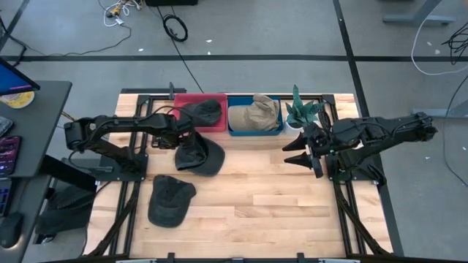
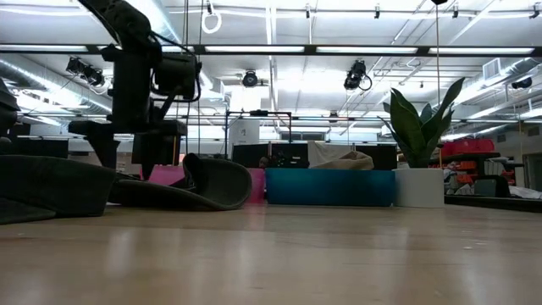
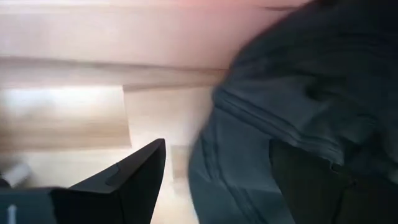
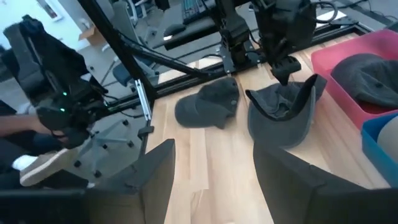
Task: Pick & Place hat
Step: Put the top black cap into the red bin
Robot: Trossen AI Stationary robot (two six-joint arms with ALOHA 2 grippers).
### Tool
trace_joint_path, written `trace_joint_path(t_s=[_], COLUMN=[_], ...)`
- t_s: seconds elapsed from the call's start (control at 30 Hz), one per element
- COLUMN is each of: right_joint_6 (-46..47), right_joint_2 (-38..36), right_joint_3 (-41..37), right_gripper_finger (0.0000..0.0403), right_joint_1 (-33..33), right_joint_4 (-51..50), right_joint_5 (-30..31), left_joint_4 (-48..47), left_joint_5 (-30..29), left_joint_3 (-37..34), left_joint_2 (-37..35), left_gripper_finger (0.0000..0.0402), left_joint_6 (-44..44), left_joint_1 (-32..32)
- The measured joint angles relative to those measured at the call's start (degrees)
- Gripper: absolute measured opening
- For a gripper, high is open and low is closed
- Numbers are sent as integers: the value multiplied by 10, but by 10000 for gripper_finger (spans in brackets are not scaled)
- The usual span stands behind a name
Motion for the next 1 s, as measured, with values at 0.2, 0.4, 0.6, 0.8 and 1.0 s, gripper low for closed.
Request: trace_joint_path(t_s=[0.2,0.4,0.6,0.8,1.0], right_joint_6=[9,17,17,17,17], right_joint_2=[3,3,3,3,3], right_joint_3=[0,0,0,0,0], right_gripper_finger=[219,219,219,219,219], right_joint_1=[0,-2,-14,-25,-25], right_joint_4=[9,9,9,9,9], right_joint_5=[9,15,16,15,16], left_joint_4=[43,99,120,117,122], left_joint_5=[2,-6,-26,-29,-27], left_joint_3=[-39,-56,-65,-65,-63], left_joint_2=[-1,-1,1,27,48], left_gripper_finger=[290,290,286,234,174], left_joint_6=[19,25,23,25,33], left_joint_1=[23,26,25,23,6])
